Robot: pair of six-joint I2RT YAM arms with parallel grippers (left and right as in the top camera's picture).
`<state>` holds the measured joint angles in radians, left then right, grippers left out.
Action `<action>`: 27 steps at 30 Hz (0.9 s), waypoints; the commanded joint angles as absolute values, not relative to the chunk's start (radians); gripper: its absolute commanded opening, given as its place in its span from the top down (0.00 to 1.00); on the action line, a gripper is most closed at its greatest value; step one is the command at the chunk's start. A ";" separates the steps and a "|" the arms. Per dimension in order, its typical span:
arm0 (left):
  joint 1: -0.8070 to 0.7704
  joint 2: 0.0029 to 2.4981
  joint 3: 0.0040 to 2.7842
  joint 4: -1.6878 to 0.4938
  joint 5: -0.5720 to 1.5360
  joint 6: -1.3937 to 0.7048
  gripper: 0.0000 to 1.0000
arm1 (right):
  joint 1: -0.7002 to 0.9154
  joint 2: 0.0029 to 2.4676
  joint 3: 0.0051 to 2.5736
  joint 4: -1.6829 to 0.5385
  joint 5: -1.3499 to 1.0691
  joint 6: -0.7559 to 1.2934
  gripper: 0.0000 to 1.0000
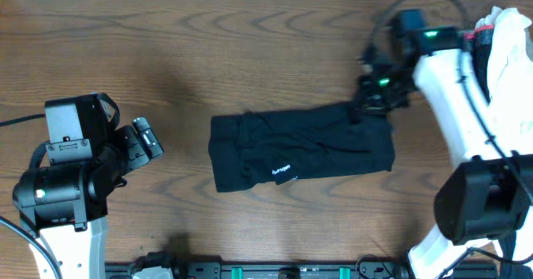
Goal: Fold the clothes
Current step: 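Fold the strip's right end leftward over the middle with the right gripper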
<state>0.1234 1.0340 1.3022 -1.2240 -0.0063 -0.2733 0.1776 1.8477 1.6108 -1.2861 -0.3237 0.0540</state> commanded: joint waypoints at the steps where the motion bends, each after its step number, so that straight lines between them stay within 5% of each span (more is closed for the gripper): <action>1: 0.128 1.033 1.310 -1.226 -0.008 -0.274 0.02 | 0.279 1.831 1.557 -1.232 -0.340 0.147 0.99; 12: 0.128 1.033 1.310 -1.226 -0.008 -0.274 0.02 | 0.515 1.835 1.342 -0.876 -0.350 0.343 0.97; 14: 0.128 1.033 1.310 -1.226 -0.008 -0.274 0.02 | 0.530 1.834 1.342 -0.871 -0.351 0.318 0.68; 15: 0.128 1.033 1.310 -1.226 -0.008 -0.274 0.02 | 0.530 1.827 1.347 -0.871 -0.351 0.304 0.67; 22: 0.128 1.033 1.310 -1.226 -0.008 -0.274 0.02 | 0.422 1.722 1.386 -0.884 -0.348 0.273 0.67; 27: 0.128 1.033 1.310 -1.226 -0.008 -0.274 0.02 | 0.290 1.699 1.381 -0.962 -0.347 0.291 0.98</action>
